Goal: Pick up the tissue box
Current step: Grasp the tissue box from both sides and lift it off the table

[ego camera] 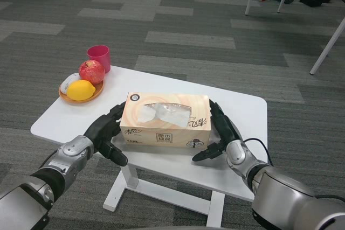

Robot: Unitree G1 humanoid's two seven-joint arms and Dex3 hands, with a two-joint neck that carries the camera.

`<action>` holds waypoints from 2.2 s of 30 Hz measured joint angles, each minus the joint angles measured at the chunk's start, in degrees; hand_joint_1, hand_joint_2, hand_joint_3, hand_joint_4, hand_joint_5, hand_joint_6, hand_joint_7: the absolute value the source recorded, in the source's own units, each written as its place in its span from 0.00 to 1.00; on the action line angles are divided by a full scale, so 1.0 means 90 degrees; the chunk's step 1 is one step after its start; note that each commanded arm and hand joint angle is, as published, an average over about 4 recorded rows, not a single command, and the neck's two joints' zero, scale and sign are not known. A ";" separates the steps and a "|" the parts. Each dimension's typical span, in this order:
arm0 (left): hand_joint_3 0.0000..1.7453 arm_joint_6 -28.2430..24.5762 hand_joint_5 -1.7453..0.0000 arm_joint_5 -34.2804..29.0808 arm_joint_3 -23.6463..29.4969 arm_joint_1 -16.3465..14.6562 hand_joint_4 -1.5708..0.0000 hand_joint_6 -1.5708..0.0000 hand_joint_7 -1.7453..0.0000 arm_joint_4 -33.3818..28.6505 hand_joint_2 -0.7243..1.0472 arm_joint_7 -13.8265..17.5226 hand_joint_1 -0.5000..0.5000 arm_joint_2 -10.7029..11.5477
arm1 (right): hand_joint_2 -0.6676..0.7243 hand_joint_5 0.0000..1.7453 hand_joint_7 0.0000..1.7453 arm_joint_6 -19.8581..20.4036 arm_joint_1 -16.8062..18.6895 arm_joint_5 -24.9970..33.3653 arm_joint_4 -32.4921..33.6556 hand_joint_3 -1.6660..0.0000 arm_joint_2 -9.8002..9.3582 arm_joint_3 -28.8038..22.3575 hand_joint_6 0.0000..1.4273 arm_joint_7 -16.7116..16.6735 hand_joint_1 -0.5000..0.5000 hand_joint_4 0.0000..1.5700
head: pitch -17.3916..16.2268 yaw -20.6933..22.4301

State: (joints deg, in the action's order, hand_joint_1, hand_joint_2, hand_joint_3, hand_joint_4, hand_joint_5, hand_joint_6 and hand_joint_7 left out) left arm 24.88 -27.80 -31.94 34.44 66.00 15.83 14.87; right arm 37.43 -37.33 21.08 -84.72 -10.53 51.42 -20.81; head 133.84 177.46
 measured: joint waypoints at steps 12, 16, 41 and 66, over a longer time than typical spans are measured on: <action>0.00 0.0000 0.59 -0.0017 -0.0023 -0.0003 1.00 1.00 0.96 -0.0005 0.24 0.0000 1.00 0.0000 | 0.45 0.11 0.21 0.0000 0.0000 0.0009 0.0019 0.87 -0.0002 0.0007 0.34 -0.0002 0.11 0.25 | 0.0028 0.0019; 0.00 0.0000 0.59 -0.0018 -0.0030 -0.0005 1.00 1.00 0.96 -0.0011 0.40 -0.0001 1.00 0.0001 | 0.45 0.11 0.21 0.0000 0.0000 0.0009 0.0019 0.90 -0.0003 0.0011 0.34 -0.0003 0.10 0.25 | 0.0034 0.0020; 0.00 -0.0133 0.53 -0.0011 0.0261 -0.0469 1.00 1.00 0.96 -0.0791 0.40 -0.0009 1.00 0.0109 | 0.32 0.11 0.20 -0.0004 0.0061 0.0060 0.0450 0.90 -0.0165 -0.0005 0.42 -0.0067 0.08 0.31 | 0.0101 0.0069; 0.00 -0.0260 0.53 0.0031 0.0863 -0.0968 1.00 1.00 0.92 -0.1738 0.40 -0.0056 1.00 0.0216 | 0.11 0.11 0.22 0.0007 0.0237 0.0091 0.1191 0.76 -0.0345 -0.0255 0.48 -0.0132 0.04 0.36 | 0.0178 0.0138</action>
State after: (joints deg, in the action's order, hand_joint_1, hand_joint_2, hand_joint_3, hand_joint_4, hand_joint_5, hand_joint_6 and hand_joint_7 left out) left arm 22.54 -27.52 -24.17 25.73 50.36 15.32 16.81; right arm 37.49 -35.20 21.90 -74.00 -13.63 49.12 -22.00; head 135.44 178.70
